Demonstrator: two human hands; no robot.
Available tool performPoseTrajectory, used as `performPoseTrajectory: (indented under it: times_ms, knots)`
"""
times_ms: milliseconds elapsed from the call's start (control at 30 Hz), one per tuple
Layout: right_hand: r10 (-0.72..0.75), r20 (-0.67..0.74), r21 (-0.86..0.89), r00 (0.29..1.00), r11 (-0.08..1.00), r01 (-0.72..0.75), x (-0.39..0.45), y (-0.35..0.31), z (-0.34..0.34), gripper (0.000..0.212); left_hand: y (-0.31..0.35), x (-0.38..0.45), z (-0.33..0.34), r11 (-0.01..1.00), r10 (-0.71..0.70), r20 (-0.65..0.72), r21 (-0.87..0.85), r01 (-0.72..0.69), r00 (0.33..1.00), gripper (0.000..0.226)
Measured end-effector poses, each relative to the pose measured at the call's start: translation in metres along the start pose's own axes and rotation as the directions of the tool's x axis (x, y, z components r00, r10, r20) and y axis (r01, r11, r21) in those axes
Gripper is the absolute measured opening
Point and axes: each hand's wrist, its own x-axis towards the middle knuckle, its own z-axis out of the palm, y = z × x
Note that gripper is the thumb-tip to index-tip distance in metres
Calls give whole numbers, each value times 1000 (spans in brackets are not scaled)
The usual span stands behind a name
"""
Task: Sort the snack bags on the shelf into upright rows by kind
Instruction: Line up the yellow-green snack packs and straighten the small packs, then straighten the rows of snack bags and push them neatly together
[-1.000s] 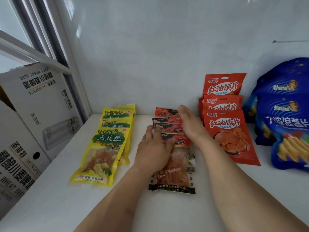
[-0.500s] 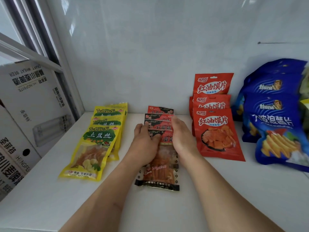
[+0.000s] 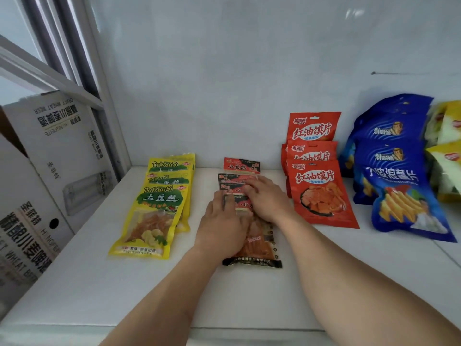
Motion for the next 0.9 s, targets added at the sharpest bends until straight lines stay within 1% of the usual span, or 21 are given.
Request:
performPoseTrajectory:
  times_ms: [67,133,200,233,300,367,433,500,600,667,700,800,900]
  knots:
    - [8,-16,-9,1000,1000,-9,-3,-3,0,51,-7,6,9,996,15,-8,83,-14,1000,87]
    - [0,-19,-9,1000,1000,-1,-7,-6,-3,51,-5,5,6,995,-16,-22,93,18,1000,92]
    - [1,-31,6,1000,1000,-1,-12,-10,-9,49,-6,8,6,996,-86,-37,-19,85,996,85]
    - [2,-49,17,999,1000,-1,-14,-11,-12,48,-8,8,6,994,-90,-44,-61,87,995,82]
    - [-7,-96,25,995,1000,10,-20,-12,-19,47,-6,9,-1,994,-82,-37,-74,79,996,79]
    - [-34,-144,28,989,999,38,-26,-11,-28,43,1,11,-9,988,-103,-54,-120,96,993,70]
    - [-44,-195,40,980,998,53,-33,-8,-41,38,10,15,-17,988,-98,-116,-133,83,988,66]
    - [-37,-277,63,960,996,57,-41,-1,-58,34,25,22,-22,987,-66,-172,-153,40,983,64]
    - [24,-434,99,901,995,21,-50,18,-80,36,53,39,-27,971,-50,-167,-239,9,985,65]
    - [90,-492,130,866,991,-29,-51,37,-88,38,74,56,-25,928,-64,-130,-373,11,989,67]
    - [126,-498,148,858,987,-59,-50,47,-91,40,85,65,-24,889,-85,-106,-456,28,991,69]
    - [205,-471,158,858,976,-146,-42,75,-91,48,115,93,-18,727,-189,13,-670,149,982,73]
    - [261,-425,181,867,963,-201,-31,95,-89,52,137,117,-6,571,-288,103,-779,257,952,66]
